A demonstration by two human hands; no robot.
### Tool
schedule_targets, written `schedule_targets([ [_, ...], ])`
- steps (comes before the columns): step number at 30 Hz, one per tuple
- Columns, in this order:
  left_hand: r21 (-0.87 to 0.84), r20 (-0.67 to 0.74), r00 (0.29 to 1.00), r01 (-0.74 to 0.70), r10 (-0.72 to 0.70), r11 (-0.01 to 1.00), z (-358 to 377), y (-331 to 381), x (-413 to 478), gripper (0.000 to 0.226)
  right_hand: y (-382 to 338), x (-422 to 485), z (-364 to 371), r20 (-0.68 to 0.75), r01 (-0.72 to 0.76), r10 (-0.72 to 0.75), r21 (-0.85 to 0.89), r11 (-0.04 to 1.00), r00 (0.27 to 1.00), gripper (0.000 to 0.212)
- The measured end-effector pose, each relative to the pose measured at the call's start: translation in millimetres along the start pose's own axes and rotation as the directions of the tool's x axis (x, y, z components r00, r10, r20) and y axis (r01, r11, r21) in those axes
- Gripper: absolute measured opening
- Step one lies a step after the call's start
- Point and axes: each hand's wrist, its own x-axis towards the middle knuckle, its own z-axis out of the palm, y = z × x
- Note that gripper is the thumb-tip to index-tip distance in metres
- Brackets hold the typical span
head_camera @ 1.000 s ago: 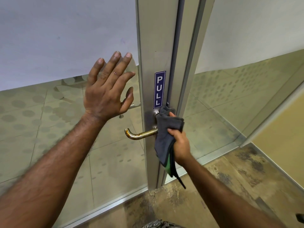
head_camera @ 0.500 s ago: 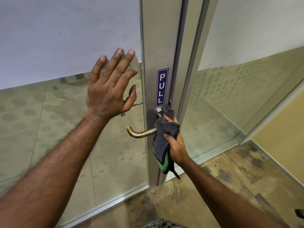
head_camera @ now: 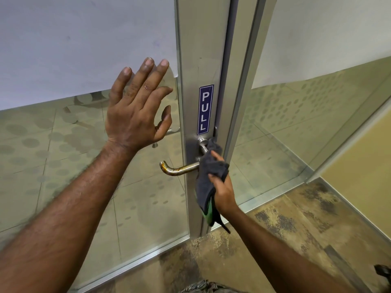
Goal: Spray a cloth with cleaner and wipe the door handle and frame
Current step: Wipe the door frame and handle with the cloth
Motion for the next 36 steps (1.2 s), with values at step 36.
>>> schedule_targets([
  [36,0.003,0.022,1.000,-0.009,0.009,1.000,-1,0,0,0.028,-40,4,-25,-0.056,-0.371,0.483,0.564,0.737,0.874,0.045],
])
